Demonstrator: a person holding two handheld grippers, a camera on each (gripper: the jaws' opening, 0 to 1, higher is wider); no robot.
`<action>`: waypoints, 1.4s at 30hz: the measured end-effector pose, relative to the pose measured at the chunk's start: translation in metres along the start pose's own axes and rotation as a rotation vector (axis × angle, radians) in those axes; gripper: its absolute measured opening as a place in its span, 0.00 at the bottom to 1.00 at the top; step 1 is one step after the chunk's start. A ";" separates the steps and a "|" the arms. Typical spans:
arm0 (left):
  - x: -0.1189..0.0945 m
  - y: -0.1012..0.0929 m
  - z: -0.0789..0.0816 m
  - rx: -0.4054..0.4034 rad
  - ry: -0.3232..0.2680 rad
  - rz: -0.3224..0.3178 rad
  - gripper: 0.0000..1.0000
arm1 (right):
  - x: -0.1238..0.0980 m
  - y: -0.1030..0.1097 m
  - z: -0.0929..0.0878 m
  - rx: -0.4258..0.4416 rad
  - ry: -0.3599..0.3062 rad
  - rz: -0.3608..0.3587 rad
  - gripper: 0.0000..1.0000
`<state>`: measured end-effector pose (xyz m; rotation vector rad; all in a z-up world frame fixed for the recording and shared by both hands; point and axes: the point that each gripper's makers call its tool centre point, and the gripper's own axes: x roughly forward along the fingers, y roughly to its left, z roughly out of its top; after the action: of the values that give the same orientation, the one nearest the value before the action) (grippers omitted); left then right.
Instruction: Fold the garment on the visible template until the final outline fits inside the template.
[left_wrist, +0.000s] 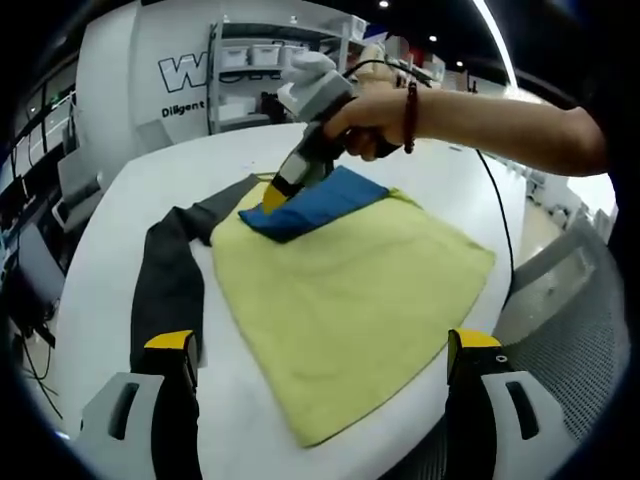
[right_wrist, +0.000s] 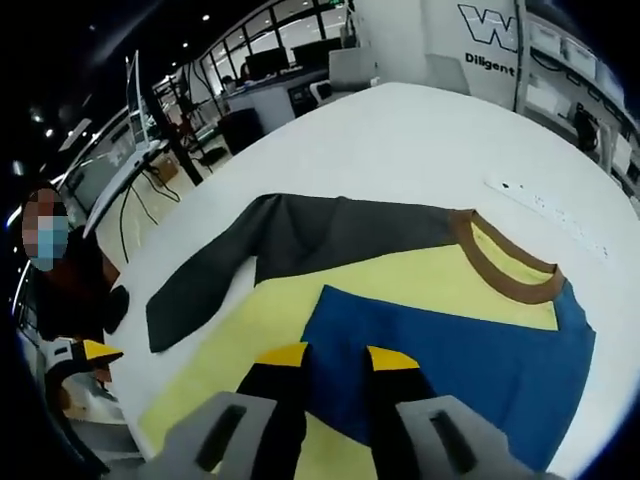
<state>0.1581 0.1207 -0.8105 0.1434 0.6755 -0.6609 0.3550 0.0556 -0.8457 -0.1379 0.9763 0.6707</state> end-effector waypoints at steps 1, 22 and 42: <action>0.000 0.000 0.000 0.001 -0.001 0.000 0.99 | 0.001 0.000 -0.003 0.013 0.003 0.003 0.15; 0.001 0.000 -0.001 0.002 0.006 -0.003 0.99 | 0.010 0.014 -0.018 0.125 0.025 0.075 0.00; 0.001 -0.002 -0.001 0.007 0.006 -0.007 0.99 | 0.002 0.011 -0.015 0.038 -0.016 0.067 0.15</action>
<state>0.1569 0.1193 -0.8117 0.1499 0.6801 -0.6694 0.3385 0.0596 -0.8538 -0.0668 0.9813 0.7131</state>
